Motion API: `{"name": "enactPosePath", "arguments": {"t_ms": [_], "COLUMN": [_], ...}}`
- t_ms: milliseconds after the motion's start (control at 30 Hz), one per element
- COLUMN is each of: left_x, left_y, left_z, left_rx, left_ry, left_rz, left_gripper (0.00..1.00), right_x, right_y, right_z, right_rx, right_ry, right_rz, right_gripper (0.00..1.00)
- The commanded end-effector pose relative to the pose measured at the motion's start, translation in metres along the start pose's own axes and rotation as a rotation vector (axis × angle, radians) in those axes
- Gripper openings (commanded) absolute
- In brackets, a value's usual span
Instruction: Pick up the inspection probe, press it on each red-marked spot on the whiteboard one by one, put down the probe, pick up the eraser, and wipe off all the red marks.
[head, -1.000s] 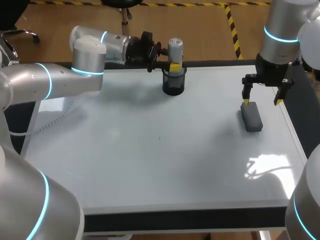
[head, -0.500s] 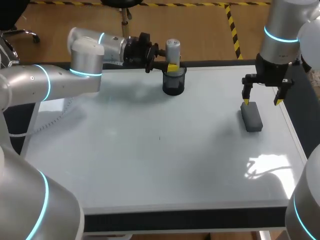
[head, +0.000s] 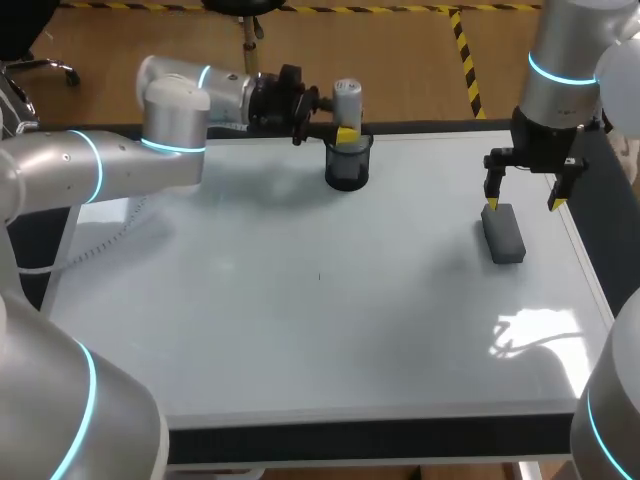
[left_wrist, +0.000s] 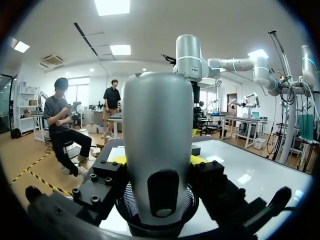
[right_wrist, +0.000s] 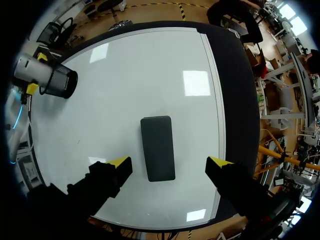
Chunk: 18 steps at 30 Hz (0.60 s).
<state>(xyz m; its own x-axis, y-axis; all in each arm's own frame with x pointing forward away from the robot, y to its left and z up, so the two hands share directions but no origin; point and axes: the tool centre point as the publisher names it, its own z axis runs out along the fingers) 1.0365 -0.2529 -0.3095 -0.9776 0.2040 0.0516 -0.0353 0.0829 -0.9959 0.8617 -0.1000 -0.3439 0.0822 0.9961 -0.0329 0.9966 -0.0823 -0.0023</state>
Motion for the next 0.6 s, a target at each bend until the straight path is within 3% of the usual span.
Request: {"name": "enactPosePath", "arguments": {"t_ms": [33, 600], "left_x": [-0.003, -0.003], "left_y": [0.000, -0.013], "left_z": [0.001, 0.000], "left_rx": [-0.003, -0.017], "left_ry": [0.008, 0.006], "left_rz": [-0.002, 0.013], "left_gripper": [1.00, 1.00], "right_x": [-0.001, -0.001], "right_y": [0.000, 0.000], "right_z": [-0.001, -0.001], "right_rx": [-0.001, -0.001], "right_ry": [0.000, 0.000], "right_rz": [-0.001, -0.001], "right_gripper": [1.00, 1.00]}}
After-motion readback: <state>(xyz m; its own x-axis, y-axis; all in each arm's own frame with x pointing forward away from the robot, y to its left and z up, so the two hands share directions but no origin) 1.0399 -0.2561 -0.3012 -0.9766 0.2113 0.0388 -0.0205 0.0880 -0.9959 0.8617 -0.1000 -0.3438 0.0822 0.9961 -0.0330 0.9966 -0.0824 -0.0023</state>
